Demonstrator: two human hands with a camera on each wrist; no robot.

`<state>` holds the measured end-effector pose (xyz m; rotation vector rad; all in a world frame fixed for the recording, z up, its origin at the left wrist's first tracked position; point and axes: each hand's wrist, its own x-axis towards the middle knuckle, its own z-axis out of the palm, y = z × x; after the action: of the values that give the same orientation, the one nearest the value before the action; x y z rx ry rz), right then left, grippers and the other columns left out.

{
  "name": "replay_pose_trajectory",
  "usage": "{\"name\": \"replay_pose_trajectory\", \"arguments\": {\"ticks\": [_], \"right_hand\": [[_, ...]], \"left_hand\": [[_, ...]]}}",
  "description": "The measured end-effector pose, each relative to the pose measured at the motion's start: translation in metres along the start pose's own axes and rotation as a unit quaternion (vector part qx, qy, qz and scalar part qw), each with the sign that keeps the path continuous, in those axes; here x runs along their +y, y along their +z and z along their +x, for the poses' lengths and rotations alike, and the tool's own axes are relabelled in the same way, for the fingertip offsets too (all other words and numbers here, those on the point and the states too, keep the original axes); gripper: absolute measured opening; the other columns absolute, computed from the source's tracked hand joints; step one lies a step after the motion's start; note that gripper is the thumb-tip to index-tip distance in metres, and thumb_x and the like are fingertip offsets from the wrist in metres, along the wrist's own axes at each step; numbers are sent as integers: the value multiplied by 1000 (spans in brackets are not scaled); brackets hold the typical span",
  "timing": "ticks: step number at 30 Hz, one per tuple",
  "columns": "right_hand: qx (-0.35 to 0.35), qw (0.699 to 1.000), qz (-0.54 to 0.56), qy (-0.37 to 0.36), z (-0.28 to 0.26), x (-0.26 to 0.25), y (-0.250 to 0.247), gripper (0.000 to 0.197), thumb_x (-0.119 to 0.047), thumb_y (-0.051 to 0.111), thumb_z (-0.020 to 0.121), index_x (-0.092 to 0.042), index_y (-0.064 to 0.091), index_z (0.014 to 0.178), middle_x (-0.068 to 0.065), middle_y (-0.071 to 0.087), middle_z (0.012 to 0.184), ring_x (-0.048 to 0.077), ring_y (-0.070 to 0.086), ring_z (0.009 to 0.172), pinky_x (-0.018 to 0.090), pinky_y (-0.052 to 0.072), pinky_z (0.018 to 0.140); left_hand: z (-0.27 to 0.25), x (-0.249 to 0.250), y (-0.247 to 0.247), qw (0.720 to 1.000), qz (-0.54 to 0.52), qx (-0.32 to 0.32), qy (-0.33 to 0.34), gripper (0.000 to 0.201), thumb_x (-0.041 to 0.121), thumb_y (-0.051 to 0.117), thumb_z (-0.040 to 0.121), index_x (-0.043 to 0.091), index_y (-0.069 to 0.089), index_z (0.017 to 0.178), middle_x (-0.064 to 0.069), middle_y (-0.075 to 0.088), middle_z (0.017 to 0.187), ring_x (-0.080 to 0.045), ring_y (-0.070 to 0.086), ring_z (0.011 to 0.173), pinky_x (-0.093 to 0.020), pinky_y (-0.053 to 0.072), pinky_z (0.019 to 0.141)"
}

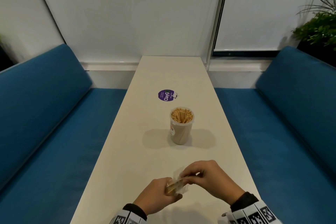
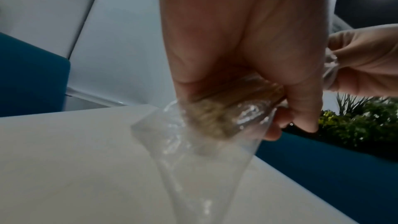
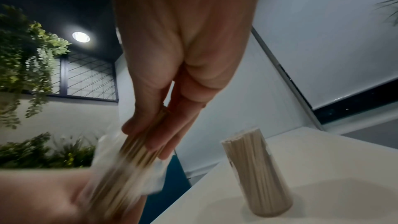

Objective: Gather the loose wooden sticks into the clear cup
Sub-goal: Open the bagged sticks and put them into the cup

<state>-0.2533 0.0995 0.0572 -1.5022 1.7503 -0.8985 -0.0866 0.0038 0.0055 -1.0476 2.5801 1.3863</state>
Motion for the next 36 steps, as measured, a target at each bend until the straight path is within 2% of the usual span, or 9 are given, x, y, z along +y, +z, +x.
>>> {"name": "replay_pose_trajectory", "arguments": {"ticks": [7, 11, 15, 17, 20, 23, 28, 32, 36], "right_hand": [[36, 998, -1, 54, -9, 9, -31, 23, -17, 71, 80, -40, 70, 84, -9, 74, 81, 6, 68, 76, 15, 54, 76], [76, 994, -1, 84, -16, 17, -48, 25, -17, 73, 78, -41, 71, 79, -9, 75, 77, 3, 69, 71, 14, 54, 74], [106, 989, 12, 98, -23, 20, -61, 23, -14, 73, 77, -37, 72, 79, -9, 75, 73, 4, 70, 69, 10, 52, 71], [107, 990, 12, 97, -25, 17, -64, 23, -14, 73, 77, -37, 72, 78, -8, 75, 74, 5, 70, 69, 11, 53, 70], [90, 993, 8, 81, -22, 7, -59, 24, -14, 73, 77, -38, 72, 78, -12, 74, 77, 5, 69, 70, 13, 54, 71], [65, 997, 15, 48, -15, -7, -51, 26, -16, 73, 78, -42, 72, 78, -13, 74, 82, 7, 69, 73, 17, 55, 74], [61, 998, 19, 22, -10, -25, -44, 26, -19, 71, 79, -44, 69, 84, -7, 74, 82, 9, 68, 77, 20, 56, 74], [128, 989, 62, 45, -4, -30, -33, 48, -36, 70, 76, -49, 46, 116, -14, 68, 97, 4, 62, 89, 21, 51, 74], [132, 937, 274, 170, 11, -29, -11, 53, -46, 72, 64, -23, 53, 108, 2, 62, 84, 8, 50, 57, 18, 38, 51]], "left_hand": [[4, -34, -2, 997, 42, -24, -55, 21, 41, 62, 84, 31, 46, 75, 14, 54, 79, -3, 51, 72, -10, 38, 63], [5, -46, -3, 991, 63, -28, -112, 28, 47, 64, 78, 31, 43, 85, 5, 56, 99, -15, 58, 98, -25, 46, 87], [4, -42, -10, 985, 102, -44, -134, 135, 85, 61, 26, 24, 24, 141, 2, 34, 140, -17, 38, 130, -35, 33, 108], [4, -30, -16, 991, 99, -3, -90, 148, 90, 56, 26, 25, 5, 149, 2, 17, 151, -17, 20, 141, -35, 22, 116], [4, 5, -19, 995, 83, 52, 19, 126, 82, 61, 47, 31, 5, 147, 12, 12, 151, -9, 12, 141, -32, 14, 118], [5, 38, -17, 990, 97, 47, 95, 99, 69, 66, 63, 34, 19, 144, 18, 30, 142, -2, 28, 132, -23, 25, 111], [10, 48, -13, 995, 35, 40, 89, 22, 40, 57, 87, 20, 57, 96, 2, 65, 86, -16, 63, 76, -34, 53, 75], [8, 52, -11, 993, -73, 42, 85, 8, 37, 59, 87, 30, 58, 85, 7, 62, 73, -1, 51, 51, -19, 45, 56], [14, 58, -13, 990, -100, 49, 83, 18, 35, 62, 86, 36, 53, 70, 14, 58, 68, 3, 53, 55, -8, 39, 56]]}}
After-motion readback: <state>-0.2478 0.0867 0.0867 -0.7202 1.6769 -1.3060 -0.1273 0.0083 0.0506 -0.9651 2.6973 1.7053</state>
